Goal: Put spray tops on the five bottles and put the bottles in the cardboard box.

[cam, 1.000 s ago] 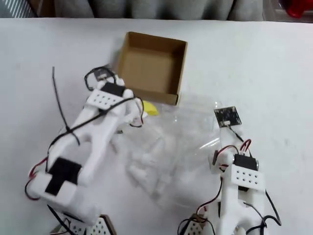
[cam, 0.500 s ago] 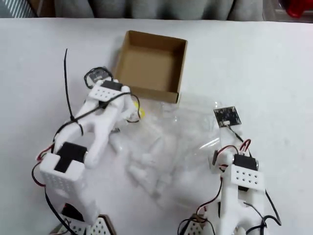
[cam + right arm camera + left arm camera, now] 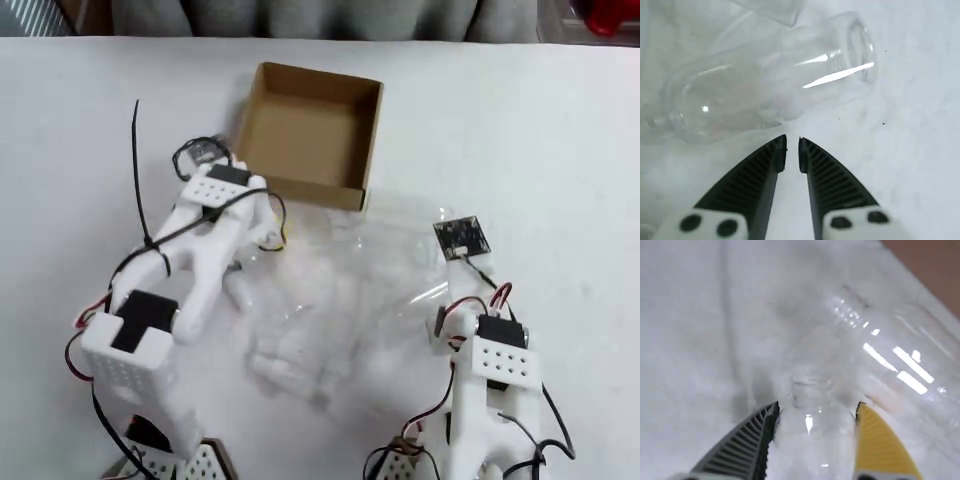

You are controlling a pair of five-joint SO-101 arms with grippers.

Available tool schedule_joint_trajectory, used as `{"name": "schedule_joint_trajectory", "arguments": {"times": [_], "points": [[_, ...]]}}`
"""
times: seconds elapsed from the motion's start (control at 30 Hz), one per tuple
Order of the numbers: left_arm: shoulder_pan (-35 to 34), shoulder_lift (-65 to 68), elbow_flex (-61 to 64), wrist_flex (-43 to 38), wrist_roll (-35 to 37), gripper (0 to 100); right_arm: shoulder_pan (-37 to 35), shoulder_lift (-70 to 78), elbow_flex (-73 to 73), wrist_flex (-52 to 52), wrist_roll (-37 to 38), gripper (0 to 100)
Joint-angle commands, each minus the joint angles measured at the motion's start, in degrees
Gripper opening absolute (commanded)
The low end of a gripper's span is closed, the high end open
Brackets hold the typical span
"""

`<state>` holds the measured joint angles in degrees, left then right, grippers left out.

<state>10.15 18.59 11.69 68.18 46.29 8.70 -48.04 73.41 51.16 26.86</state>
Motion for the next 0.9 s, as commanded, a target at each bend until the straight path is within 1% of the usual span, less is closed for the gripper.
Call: {"name": "schedule_joint_trajectory", "arguments": {"times": [0.0,0.27,0.33,0.47,0.53,0.7,0.87], "points": [[0.4,-0.84,-2.9,-1.58,-1.32,8,-0.57,-0.66,-0.35,-0.75,0.7,1.5],[-0.04,-1.01,-4.48,-1.23,-1.49,9,-0.57,-0.66,0.09,-0.75,0.88,1.5],[-0.04,-1.01,-5.19,-1.23,-1.49,14,-0.57,-0.66,0.18,-0.75,0.97,1.5],[0.13,-1.01,-5.36,-0.7,-1.49,30,-0.57,-0.66,0.18,-0.75,1.05,1.5],[0.22,-1.27,-5.45,0.62,-1.41,34,-0.57,-0.66,0.18,-0.75,1.14,1.5],[0.75,-7.6,-1.14,-0.35,-1.41,29,-0.57,-0.66,0.18,-0.75,1.14,1.5],[3.91,-12.7,8.7,-7.47,-1.41,29,-0.66,-0.66,0.18,-0.75,1.14,1.5]]}}
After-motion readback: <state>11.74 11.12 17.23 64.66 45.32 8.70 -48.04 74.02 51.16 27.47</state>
